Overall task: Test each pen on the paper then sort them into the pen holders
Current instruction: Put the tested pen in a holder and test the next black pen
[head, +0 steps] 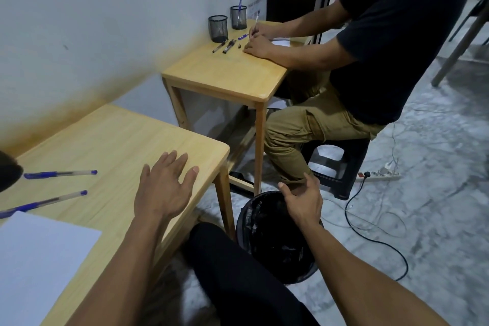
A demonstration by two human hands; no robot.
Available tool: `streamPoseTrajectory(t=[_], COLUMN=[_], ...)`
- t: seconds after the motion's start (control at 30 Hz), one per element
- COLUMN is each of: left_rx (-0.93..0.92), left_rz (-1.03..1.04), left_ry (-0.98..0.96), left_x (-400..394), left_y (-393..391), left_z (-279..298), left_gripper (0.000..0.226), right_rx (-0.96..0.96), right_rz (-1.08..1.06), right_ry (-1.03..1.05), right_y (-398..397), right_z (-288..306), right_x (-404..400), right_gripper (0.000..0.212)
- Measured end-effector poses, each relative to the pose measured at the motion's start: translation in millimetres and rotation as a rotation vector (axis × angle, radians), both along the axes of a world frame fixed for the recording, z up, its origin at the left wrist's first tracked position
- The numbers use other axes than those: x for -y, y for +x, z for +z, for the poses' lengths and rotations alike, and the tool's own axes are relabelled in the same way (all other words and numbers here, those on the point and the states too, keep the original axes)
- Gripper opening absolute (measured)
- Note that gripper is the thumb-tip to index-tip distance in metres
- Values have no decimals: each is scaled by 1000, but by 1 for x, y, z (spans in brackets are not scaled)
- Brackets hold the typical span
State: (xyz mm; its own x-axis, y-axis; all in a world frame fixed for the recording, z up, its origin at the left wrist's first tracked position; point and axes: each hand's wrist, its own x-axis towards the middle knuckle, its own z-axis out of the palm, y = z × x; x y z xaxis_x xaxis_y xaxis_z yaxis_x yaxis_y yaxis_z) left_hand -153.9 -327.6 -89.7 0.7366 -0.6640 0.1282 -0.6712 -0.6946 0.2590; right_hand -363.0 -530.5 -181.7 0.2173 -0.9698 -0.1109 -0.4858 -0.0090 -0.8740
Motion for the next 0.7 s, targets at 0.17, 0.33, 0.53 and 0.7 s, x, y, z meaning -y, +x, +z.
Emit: streamPoseTrajectory(t=[0.17, 0.33, 0.53, 0.7], left_rx=[-13, -85, -239, -123], left_rz=[0, -2, 103, 286], left_ry=[-11, -79, -336, -432], left_x=[-2, -12, -73, -154], left_y=[0, -7, -19, -32], left_z=[3, 11, 37, 58], left_gripper=[62, 54, 39, 34], right_rx=[19, 127, 356, 447], right_rz=[1, 32, 374, 759], right_ry=[23, 35, -23, -80], right_y=[5, 31, 84, 123], right_z=[5, 28, 97, 148], right_x=[-2, -12, -74, -155], right_gripper=[73, 30, 7, 6])
